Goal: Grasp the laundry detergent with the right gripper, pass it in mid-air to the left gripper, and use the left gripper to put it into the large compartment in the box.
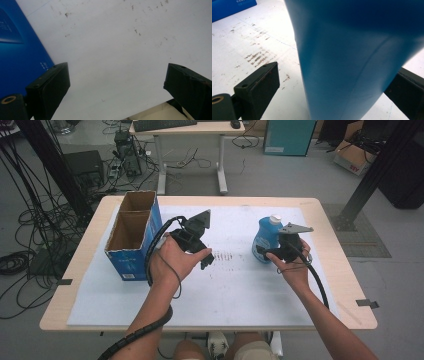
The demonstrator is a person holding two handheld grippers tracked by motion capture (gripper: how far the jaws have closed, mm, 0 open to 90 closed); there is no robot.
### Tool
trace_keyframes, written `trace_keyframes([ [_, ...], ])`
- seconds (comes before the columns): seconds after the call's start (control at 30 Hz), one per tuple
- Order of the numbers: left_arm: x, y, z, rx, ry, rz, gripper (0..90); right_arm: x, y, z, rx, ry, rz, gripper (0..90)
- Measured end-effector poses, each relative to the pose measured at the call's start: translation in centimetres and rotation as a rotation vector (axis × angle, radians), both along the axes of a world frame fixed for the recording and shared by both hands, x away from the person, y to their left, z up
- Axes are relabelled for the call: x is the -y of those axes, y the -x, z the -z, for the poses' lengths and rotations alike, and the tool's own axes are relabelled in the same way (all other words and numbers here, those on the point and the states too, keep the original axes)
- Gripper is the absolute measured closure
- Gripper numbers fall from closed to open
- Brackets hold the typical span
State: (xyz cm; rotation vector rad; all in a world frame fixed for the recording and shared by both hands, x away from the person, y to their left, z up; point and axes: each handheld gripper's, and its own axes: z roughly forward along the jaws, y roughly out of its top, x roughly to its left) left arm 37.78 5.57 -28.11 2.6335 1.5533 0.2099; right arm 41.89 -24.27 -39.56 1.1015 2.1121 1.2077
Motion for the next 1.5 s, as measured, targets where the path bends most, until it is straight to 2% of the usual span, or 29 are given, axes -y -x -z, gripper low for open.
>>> trace_keyframes([
  [0.3, -0.06, 0.0, 0.02, 0.0, 0.0, 0.001, 6.7, 0.08, -0.08, 0.05, -0.003, -0.007, 0.002, 4.3],
  [0.57, 0.11, 0.01, 0.1, -0.006, 0.0, 0.003, 6.8, 0.09, -0.12, 0.1, -0.001, -0.014, 0.01, 8.8],
  [0.67, 0.17, 0.04, 0.06, -0.006, -0.003, 0.01, 6.8, 0.01, -0.1, 0.16, 0.003, -0.007, 0.012, 16.2],
  [0.7, 0.17, 0.04, 0.06, -0.006, -0.003, 0.01, 6.8, 0.01, -0.1, 0.16, 0.003, -0.007, 0.012, 16.2],
  [0.73, 0.14, 0.09, 0.11, -0.005, 0.0, 0.008, 6.8, -0.02, -0.14, 0.21, 0.007, -0.003, 0.012, 20.4],
  [0.93, -0.01, 0.17, 0.22, -0.01, -0.005, 0.01, 6.9, 0.17, -0.25, 0.43, 0.027, 0.007, 0.024, 30.3],
  [1.23, 0.09, 0.22, 0.28, -0.01, -0.006, 0.014, 6.9, 0.16, -0.19, 0.76, 0.03, 0.0, 0.003, 40.0],
  [1.5, 0.01, 0.27, 0.2, -0.005, -0.006, 0.008, 6.9, 0.18, -0.2, 0.8, 0.028, -0.009, 0.004, 41.0],
])
